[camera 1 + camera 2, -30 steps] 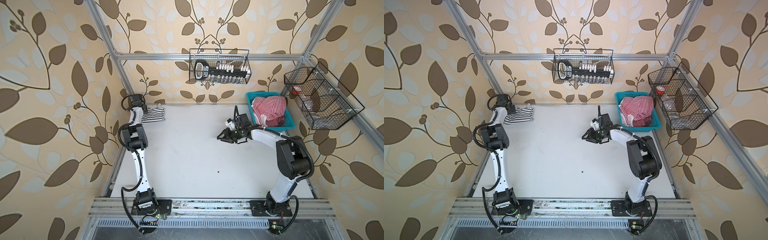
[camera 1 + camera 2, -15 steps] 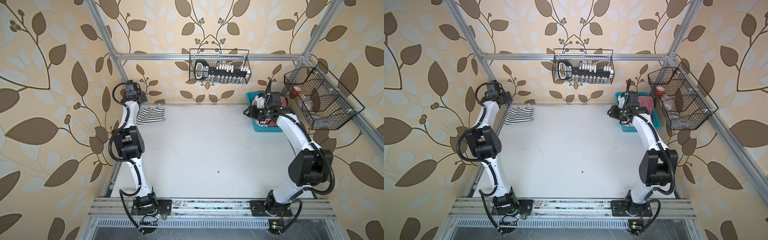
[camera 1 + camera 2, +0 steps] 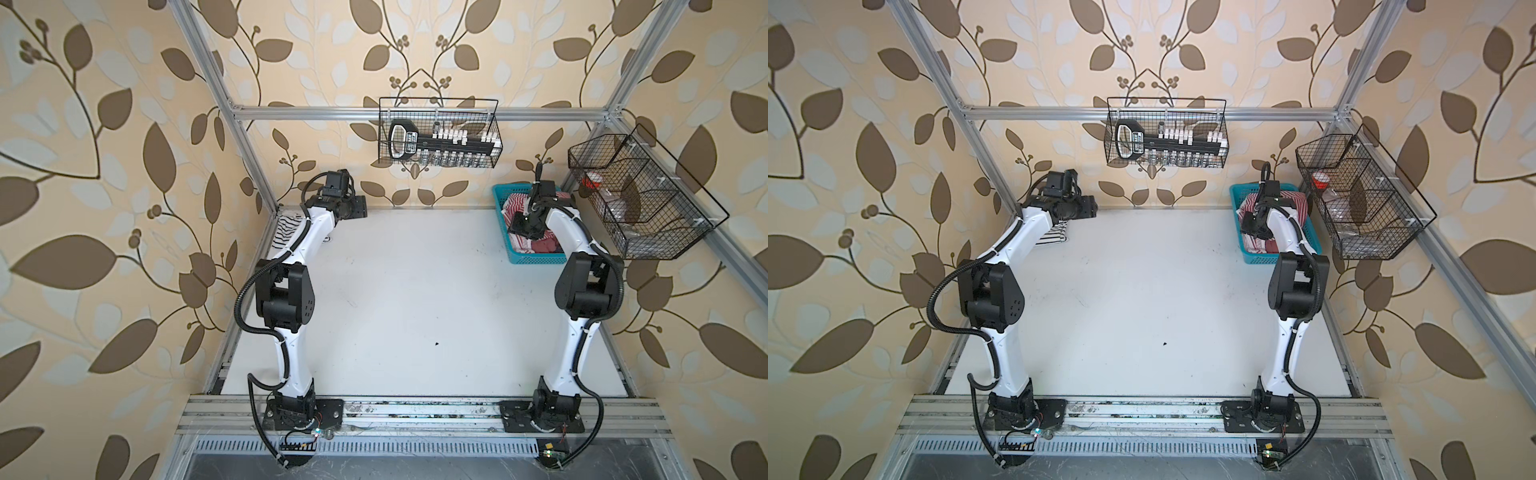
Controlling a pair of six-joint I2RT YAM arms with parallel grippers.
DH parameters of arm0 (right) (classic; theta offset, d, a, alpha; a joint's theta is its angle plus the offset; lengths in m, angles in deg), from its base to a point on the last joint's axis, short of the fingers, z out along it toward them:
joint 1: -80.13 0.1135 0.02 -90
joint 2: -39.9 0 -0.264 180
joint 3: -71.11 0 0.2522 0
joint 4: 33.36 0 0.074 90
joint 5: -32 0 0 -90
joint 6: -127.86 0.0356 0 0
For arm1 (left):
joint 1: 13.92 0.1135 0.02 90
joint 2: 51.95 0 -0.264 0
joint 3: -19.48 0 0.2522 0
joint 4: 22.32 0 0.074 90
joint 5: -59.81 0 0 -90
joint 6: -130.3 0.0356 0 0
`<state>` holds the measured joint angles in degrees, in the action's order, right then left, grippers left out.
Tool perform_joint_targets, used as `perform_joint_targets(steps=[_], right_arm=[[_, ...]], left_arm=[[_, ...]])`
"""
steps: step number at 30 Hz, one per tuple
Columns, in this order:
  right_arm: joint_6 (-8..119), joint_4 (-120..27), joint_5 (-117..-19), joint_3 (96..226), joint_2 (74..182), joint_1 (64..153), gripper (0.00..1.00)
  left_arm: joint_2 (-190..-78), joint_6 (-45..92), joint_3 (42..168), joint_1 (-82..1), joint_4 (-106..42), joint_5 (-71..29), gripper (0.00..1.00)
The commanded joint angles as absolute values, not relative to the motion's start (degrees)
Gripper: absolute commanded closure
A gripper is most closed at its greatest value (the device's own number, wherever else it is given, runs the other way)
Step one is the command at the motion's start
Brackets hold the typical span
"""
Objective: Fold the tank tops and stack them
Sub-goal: 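Release the bundle with left gripper while right gripper reaches into the teal basket, then grasp the red-striped tank top in the teal basket with right gripper and lift it out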
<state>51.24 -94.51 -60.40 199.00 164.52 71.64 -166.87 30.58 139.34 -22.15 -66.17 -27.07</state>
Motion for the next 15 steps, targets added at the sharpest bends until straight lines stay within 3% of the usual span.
perform_joint_targets(steps=[1, 11, 12, 15], right_arm=[[49.99, -95.55, -60.85, 201.97, 167.19, 70.57, 0.49], [49.63, -95.46, -65.72, 203.6, 172.04, 69.76, 0.51], [49.63, -95.5, -66.12, 203.7, 172.33, 69.77, 0.56], [49.63, -95.76, -66.67, 203.82, 171.94, 69.69, 0.89]], left_arm=[[-161.93, 29.66, 137.23, -22.82, -67.7, -26.57, 0.29], [-161.56, 29.57, 137.58, -23.85, -70.14, -25.99, 0.29], [-161.48, 29.58, 137.57, -24.0, -70.18, -25.91, 0.29], [-161.21, 29.58, 137.57, -24.2, -70.54, -25.82, 0.29]])
